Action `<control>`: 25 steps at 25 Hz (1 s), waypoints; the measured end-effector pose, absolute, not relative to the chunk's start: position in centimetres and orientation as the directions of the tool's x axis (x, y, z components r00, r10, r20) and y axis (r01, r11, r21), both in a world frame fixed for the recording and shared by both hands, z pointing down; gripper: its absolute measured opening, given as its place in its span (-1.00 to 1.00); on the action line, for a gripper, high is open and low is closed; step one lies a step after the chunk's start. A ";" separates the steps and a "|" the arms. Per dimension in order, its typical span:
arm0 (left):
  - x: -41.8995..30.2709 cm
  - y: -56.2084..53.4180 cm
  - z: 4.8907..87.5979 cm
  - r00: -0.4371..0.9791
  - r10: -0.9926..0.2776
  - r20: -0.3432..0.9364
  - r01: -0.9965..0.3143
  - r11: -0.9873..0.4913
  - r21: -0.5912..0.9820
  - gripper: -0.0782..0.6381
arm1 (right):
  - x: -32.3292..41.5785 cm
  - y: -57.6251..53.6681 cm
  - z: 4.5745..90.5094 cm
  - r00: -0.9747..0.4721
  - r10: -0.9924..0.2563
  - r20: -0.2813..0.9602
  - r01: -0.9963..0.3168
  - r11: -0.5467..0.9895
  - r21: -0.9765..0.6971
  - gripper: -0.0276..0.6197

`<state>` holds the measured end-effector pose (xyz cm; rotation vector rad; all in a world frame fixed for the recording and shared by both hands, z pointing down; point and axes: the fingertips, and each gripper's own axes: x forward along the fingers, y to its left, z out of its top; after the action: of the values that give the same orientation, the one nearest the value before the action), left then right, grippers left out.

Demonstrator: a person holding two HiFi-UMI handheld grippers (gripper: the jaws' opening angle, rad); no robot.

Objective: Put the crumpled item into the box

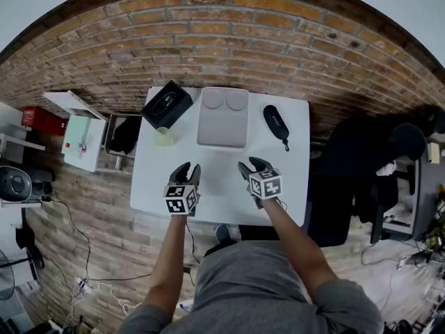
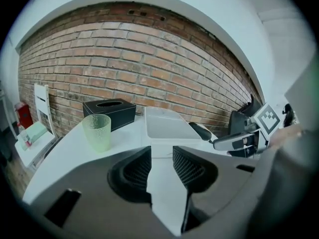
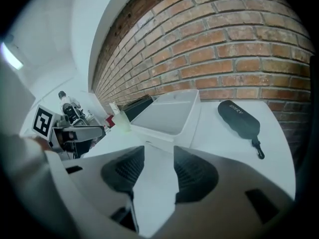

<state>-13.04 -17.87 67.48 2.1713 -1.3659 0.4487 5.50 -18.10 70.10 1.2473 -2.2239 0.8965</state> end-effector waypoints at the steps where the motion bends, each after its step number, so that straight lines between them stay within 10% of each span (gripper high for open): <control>1: -13.1 -17.3 67.0 0.431 -0.731 0.530 -0.902 -0.352 0.248 -0.40 | 5.6 -17.8 69.4 -0.498 -0.595 0.631 -0.866 0.385 -0.320 -0.32; 25: -16.5 -1.4 52.0 0.439 -0.844 0.308 -0.898 -0.419 0.130 -0.40 | 7.9 -3.1 56.9 -0.455 -0.787 0.417 -0.890 0.408 -0.203 -0.31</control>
<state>-16.50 -1.39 52.01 2.4193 -1.5055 0.2823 7.91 -3.13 56.91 1.4705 -2.4105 0.5836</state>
